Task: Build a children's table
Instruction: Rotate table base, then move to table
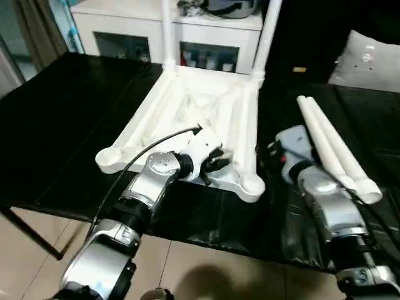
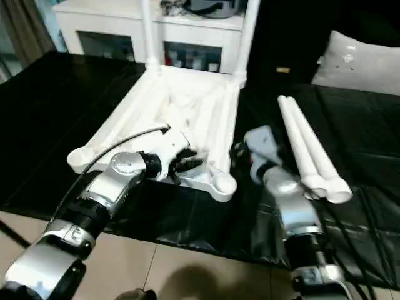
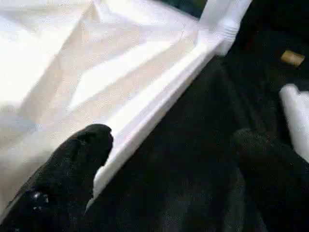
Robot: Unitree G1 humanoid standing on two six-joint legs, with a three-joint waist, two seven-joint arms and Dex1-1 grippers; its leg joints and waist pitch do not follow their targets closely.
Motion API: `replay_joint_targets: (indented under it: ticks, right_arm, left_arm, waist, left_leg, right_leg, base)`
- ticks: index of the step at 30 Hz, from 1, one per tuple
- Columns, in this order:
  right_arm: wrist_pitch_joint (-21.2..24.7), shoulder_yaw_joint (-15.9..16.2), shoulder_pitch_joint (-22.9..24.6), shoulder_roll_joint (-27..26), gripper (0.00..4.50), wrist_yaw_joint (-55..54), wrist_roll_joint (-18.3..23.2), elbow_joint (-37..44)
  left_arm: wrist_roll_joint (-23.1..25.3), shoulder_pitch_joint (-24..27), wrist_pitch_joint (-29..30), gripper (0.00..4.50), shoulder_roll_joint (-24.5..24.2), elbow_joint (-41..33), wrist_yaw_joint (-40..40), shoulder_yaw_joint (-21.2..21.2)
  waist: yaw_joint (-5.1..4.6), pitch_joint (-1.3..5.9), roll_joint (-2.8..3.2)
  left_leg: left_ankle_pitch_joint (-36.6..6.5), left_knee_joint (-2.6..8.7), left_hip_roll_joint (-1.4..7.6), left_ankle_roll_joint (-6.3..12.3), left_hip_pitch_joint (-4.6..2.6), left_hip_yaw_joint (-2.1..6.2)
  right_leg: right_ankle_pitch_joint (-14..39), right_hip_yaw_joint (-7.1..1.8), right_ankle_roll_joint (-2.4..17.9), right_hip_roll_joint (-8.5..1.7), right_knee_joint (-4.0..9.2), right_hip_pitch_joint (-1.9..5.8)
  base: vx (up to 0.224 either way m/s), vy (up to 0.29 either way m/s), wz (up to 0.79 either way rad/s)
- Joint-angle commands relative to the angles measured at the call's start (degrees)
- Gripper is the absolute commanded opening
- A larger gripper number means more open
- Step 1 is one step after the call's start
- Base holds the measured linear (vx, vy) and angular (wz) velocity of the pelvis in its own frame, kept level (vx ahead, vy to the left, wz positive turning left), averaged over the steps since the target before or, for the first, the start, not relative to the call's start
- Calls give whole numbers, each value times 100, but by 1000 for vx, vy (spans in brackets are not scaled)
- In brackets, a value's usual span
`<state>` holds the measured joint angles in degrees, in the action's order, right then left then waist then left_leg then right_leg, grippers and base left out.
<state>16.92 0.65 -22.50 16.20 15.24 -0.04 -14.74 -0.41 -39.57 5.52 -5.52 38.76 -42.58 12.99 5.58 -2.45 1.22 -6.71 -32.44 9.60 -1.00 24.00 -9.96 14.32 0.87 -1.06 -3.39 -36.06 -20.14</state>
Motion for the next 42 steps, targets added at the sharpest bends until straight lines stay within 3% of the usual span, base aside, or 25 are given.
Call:
replay_joint_targets:
  ticks: [1, 6, 8, 11, 12, 13, 14, 15, 17, 19, 21, 23, 25, 28, 29, 30, 31, 34, 35, 36, 37, 39, 40, 41, 42]
  right_arm:
    - [105, -117, 128, -19, 450, 63, 176, 346]
    - [278, -322, 395, -320, 450, -289, 338, 971]
    - [850, -296, 656, -496, 450, -359, 459, 1554]
    - [1037, -182, 951, -565, 450, -289, 551, 1919]
    - [997, -113, 1081, -553, 450, -286, 499, 1993]
    - [997, -113, 1081, -553, 450, -286, 499, 1993]
    - [881, -183, 1230, -703, 450, -197, 774, 2060]
    - [829, -282, 1312, -824, 450, -164, 993, 2118]
    - [827, -300, 1330, -845, 450, -171, 1017, 2149]
    - [903, -295, 1353, -867, 450, -235, 939, 2311]
    - [1174, -366, 1432, -970, 450, -201, 1114, 2526]
    - [1200, -293, 1485, -863, 450, -199, 990, 2590]
    - [1240, -246, 1531, -789, 450, -258, 892, 2604]
    - [1195, -456, 1504, -928, 450, -376, 1122, 2588]
    - [1199, -447, 1497, -895, 450, -382, 1100, 2586]
    - [1264, -422, 1501, -843, 450, -348, 1079, 2598]
    - [1311, -413, 1500, -822, 450, -349, 1023, 2619]
    - [1352, -418, 1476, -811, 450, -374, 998, 2619]
    - [1367, -383, 1442, -785, 450, -371, 978, 2604]
    - [1318, -340, 1391, -796, 450, -461, 890, 2578]
    - [1292, -330, 1381, -798, 450, -491, 854, 2569]
    - [591, -271, 1337, -838, 450, -710, 549, 2397]
    - [549, -343, 1324, -883, 450, -768, 600, 2382]
    - [931, -393, 1291, -869, 450, -954, 554, 2384]
    - [1666, -299, 1237, -721, 450, -897, 557, 2377]
  left_arm:
    - [-250, 203, 144, 171, 18, -508, -354, -59]
    - [-605, 775, 471, 205, 14, -1516, -443, -114]
    - [-781, 1241, 793, 217, 94, -2270, 321, -531]
    - [-730, 1640, 778, 237, 157, -2739, 1088, -1001]
    - [-653, 1815, 731, 252, 168, -2922, 1368, -1194]
    - [-653, 1815, 731, 252, 168, -2922, 1368, -1194]
    - [-436, 2033, 692, 258, 213, -3187, 1872, -1464]
    - [-159, 2182, 452, 266, 255, -3343, 2390, -1680]
    - [-83, 2249, 634, 275, 271, -3471, 2567, -1763]
    - [295, 2364, 1540, 283, 121, -3811, 2852, -1723]
    - [-232, 2585, 1340, 283, -19, -4063, 2461, -1781]
    - [-238, 2689, 1335, 283, -85, -4166, 2523, -1791]
    - [-140, 2778, 1333, 283, -126, -4173, 2563, -1743]
    - [-24, 2928, 1297, 283, -56, -4228, 2603, -1669]
    - [-13, 2956, 1322, 283, -25, -4256, 2615, -1658]
    - [38, 2993, 1317, 283, -13, -4305, 2656, -1619]
    - [49, 3026, 1380, 283, -38, -4381, 2666, -1553]
    - [31, 3026, 1455, 283, -75, -4420, 2692, -1498]
    - [18, 3017, 1457, 283, -94, -4436, 2706, -1468]
    - [-22, 3010, 1487, 283, -84, -4471, 2734, -1471]
    - [-32, 3008, 1496, 283, -79, -4478, 2739, -1478]
    - [-94, 3009, 1591, 283, -41, -4551, 2748, -1573]
    - [-71, 3018, 1553, 283, -65, -4564, 2721, -1554]
    - [-72, 3046, 1508, 283, -95, -4598, 2675, -1519]
    - [-69, 3074, 1514, 283, -120, -4632, 2683, -1495]
  waist:
    - [30, 401, -91]
    - [23, 359, -52]
    - [5, 342, -18]
    - [-31, 309, -43]
    - [20, 308, -45]
    - [-68, 256, -108]
    - [-25, 247, -98]
    - [-81, 267, -94]
    - [-104, 281, -56]
    - [-154, 302, -72]
    - [-129, 326, -110]
    - [-158, 311, -102]
    - [-170, 308, -71]
    - [-221, 294, -87]
    - [-219, 299, -156]
    - [-170, 301, -113]
    - [-168, 335, -130]
    - [-176, 312, -159]
    - [-185, 312, -146]
    - [-206, 303, -70]
    - [-239, 281, 17]
    - [-309, 285, 39]
    - [-295, 268, -19]
    - [-237, 252, -124]
    - [-162, 275, -149]
  left_leg:
    - [-974, 251, 362, 437, -260, 113]
    - [-1439, 311, 374, 273, -272, 111]
    - [-1662, 354, 390, 116, -281, 130]
    - [-2088, 373, 361, -105, -283, 133]
    - [-2514, 57, 415, -877, -699, -88]
    - [-2473, 86, 318, -1044, -557, -103]
    - [-2529, 115, 287, -1247, -562, -128]
    - [-2745, 62, 314, -1301, -641, -143]
    - [-2708, 36, 307, -1295, -651, -173]
    - [-2668, -65, 293, -1219, -692, -264]
    - [-2522, -160, 198, -1061, -608, -337]
    - [-2466, -140, 204, -1028, -572, -302]
    - [-2505, -216, 227, -976, -671, -339]
    - [-2631, -288, 213, -877, -684, -377]
    - [-2592, -244, 214, -788, -591, -341]
    - [-2180, 33, 293, -437, -326, -164]
    - [-2042, -11, 311, -354, -379, -183]
    - [-1725, 22, 316, -230, -346, -138]
    - [-1594, 54, 332, -358, -371, -92]
    - [-1539, 126, 402, -612, -444, -6]
    - [-1634, 227, 550, -754, -556, 82]
    - [-1650, 320, 732, -512, -555, 161]
    - [-1768, 222, 592, -292, -517, 49]
    - [-1821, 27, 232, -228, -378, -132]
    - [-1517, 96, 240, -284, -278, -61]
  right_leg:
    - [-553, -131, 1398, -466, 390, 91]
    - [86, -139, 1304, -460, 444, 28]
    - [304, -140, 1258, -437, 434, 32]
    - [944, -175, 993, -456, 530, -9]
    - [1483, -401, 573, -225, 699, -360]
    - [1568, -412, 464, -109, 679, -278]
    - [1862, -452, 215, 2, 705, -338]
    - [1834, -477, 88, 87, 677, -432]
    - [1636, -492, 24, 172, 684, -482]
    - [1331, -489, -68, 289, 660, -596]
    - [1281, -601, -159, 330, 672, -579]
    - [1340, -666, -254, 393, 678, -600]
    - [1259, -666, -308, 493, 681, -739]
    - [1345, -695, -282, 534, 702, -792]
    - [1282, -692, -226, 466, 653, -681]
    - [710, -645, 32, 99, 525, -405]
    - [445, -629, 61, 80, 515, -437]
    - [72, -586, 308, -33, 494, -350]
    - [-119, -516, 384, 21, 456, -317]
    - [-371, -363, 491, 143, 403, -296]
    - [-414, -184, 659, 213, 356, -350]
    - [-356, -56, 948, 46, 314, -287]
    - [-270, -65, 1155, -21, 450, -273]
    - [52, -205, 1211, -115, 595, -195]
    - [447, -321, 895, -244, 549, -67]
  base:
    - [0, 0, 0]
    - [0, 0, 0]
    - [0, 0, 0]
    - [0, 0, 0]
    - [-58, 4, -11]
    - [-58, 4, -11]
    - [-47, 10, -43]
    - [4, 11, -59]
    - [3, 17, -54]
    - [1, 31, -43]
    - [0, 5, -39]
    - [9, 13, -38]
    - [15, 17, -34]
    - [12, 25, -24]
    - [18, 37, -27]
    - [57, 50, -9]
    - [57, 50, -9]
    - [0, 0, 0]
    - [0, 0, 0]
    - [0, 0, 0]
    - [0, 0, 0]
    - [13, -48, 18]
    - [10, -59, 17]
    - [3, -65, 20]
    - [17, -66, 12]
